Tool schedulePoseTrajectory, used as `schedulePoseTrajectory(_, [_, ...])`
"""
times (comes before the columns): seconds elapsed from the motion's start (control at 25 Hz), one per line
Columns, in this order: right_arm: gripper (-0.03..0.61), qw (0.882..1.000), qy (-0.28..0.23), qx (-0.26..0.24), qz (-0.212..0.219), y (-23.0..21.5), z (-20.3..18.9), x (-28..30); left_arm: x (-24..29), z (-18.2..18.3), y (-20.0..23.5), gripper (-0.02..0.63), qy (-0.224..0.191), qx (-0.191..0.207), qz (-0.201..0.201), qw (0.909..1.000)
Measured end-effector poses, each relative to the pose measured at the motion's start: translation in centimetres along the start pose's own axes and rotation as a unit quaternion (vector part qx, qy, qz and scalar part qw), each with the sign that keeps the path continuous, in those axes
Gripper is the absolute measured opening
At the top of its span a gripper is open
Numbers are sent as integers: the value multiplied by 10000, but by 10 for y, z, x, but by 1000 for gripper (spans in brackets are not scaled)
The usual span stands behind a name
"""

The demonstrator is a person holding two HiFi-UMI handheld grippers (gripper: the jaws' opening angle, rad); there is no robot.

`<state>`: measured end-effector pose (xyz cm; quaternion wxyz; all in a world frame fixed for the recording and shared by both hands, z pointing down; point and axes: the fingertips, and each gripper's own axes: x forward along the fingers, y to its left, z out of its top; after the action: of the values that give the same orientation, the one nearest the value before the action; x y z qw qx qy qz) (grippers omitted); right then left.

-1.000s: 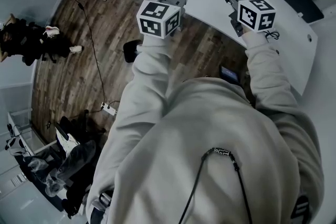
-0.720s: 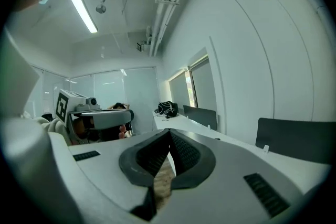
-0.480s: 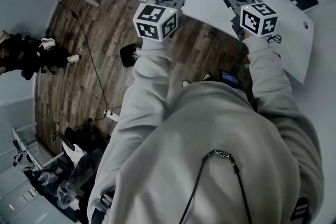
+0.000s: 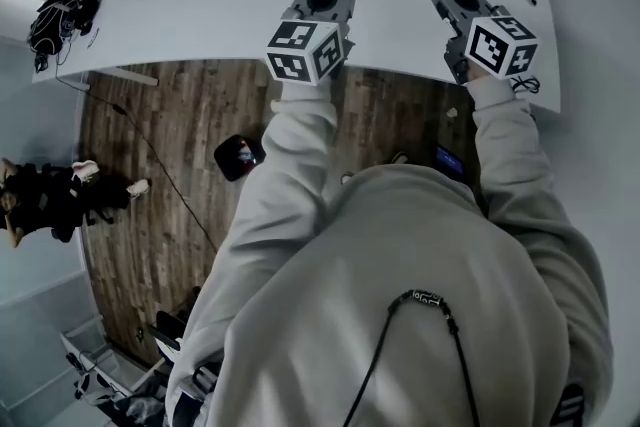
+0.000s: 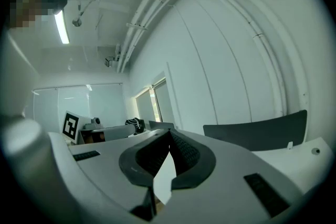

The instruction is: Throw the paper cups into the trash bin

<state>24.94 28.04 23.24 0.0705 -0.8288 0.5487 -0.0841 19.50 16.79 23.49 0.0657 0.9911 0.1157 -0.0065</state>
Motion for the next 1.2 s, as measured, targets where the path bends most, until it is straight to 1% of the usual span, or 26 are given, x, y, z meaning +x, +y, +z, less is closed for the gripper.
schedulePoseTrajectory(0.08, [18,9999,-6,67,-115,-12,-3,-3,15,-7,-11,-5,-28,-166,-67,9998])
schedulePoseTrajectory(0.12, [18,9999,33,46,-125,-15,-6,-2,20,-12,-16,-5,-1,-179,-73,9998])
schedulePoseTrajectory(0.2, [18,9999,125,-47,-52,-19,-10,-1,29,-23,-22,-5,125,-77,-68,9999])
schedulePoseTrajectory(0.28, [18,9998,163,-103,43,-24,-11,-1,36,-27,-20,-5,195,-30,-36,9998])
schedulePoseTrajectory(0.44, [18,9996,265,-9,114,-39,-17,2,45,-28,-10,-5,192,-91,130,9997])
schedulePoseTrajectory(0.6, [18,9994,263,62,231,-50,-18,10,55,-33,-11,-5,315,117,217,9992])
schedulePoseTrajectory(0.84, [18,9981,261,0,559,-57,-15,29,62,-33,3,-5,388,216,505,9977])
schedulePoseTrajectory(0.96, [18,9970,301,2,715,-57,-17,39,59,-33,7,-5,369,179,658,9970])
schedulePoseTrajectory(1.12, [18,9958,377,-167,814,-53,-14,47,52,-39,10,-5,476,151,725,9961])
schedulePoseTrajectory(1.2, [18,9958,347,-161,838,-47,-11,48,49,-40,14,-5,531,157,725,9958])
